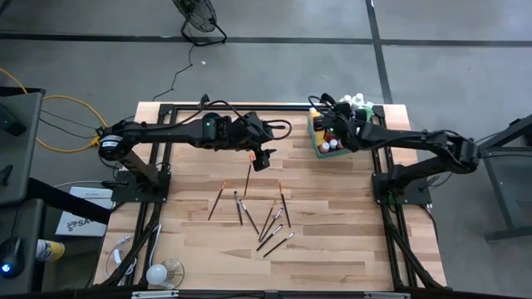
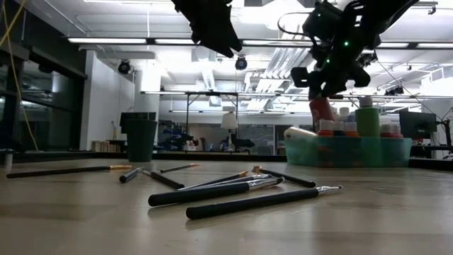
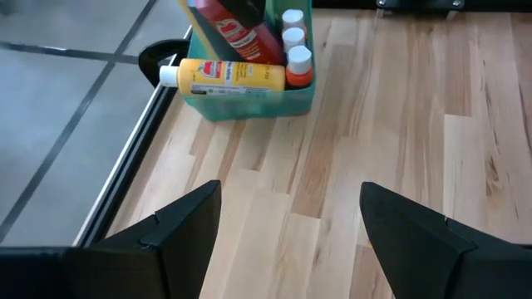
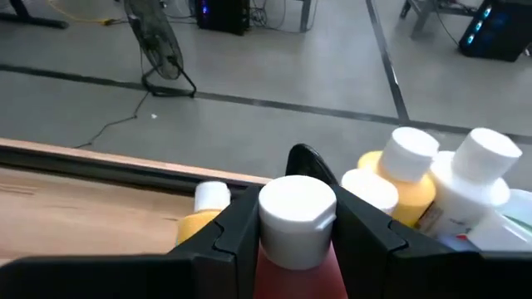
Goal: Pick & Place Paint Supplies
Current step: Put the big pink paint bottle into the green bin, then put the gold paintbrush into the blue cup
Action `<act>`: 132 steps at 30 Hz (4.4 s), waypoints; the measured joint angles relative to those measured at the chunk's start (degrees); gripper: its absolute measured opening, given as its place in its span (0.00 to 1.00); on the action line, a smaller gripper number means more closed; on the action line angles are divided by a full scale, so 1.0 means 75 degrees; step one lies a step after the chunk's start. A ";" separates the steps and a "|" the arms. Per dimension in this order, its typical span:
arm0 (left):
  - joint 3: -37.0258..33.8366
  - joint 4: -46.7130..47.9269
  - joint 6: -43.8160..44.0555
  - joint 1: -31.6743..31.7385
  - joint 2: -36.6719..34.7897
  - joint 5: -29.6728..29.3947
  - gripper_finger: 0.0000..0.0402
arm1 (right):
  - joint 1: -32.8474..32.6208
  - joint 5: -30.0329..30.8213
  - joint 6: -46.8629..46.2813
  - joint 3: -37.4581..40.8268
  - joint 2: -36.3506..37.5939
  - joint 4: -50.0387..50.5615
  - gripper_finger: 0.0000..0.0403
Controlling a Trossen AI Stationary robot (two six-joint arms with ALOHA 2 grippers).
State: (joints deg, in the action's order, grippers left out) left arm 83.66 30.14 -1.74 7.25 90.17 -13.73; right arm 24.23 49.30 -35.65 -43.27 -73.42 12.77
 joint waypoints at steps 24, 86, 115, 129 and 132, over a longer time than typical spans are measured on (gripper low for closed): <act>-0.0003 0.0002 -0.0137 0.0000 0.0000 0.0034 0.70 | -0.0198 -0.0961 -0.0911 0.0021 0.0014 0.1183 0.62; -0.2620 0.3069 0.7662 0.0332 0.0111 0.1581 0.70 | -0.0248 -0.6315 0.1423 0.0021 0.4179 0.1425 0.60; -0.3121 0.2549 0.7659 0.0329 0.0989 0.1992 0.70 | -0.0702 -0.6400 0.1721 0.0021 0.4204 0.1790 0.60; -0.3113 0.2361 0.7441 0.0326 0.1361 0.2182 0.62 | -0.0702 -0.6362 0.1707 0.0021 0.4207 0.1762 0.60; -0.3098 0.2332 0.7436 0.0326 0.1448 0.2210 0.52 | -0.0702 -0.6362 0.1707 0.0021 0.4204 0.1766 0.60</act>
State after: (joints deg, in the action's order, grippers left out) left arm 60.42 47.64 54.03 9.69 101.03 2.84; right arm 18.96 1.58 -22.85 -43.11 -41.89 26.02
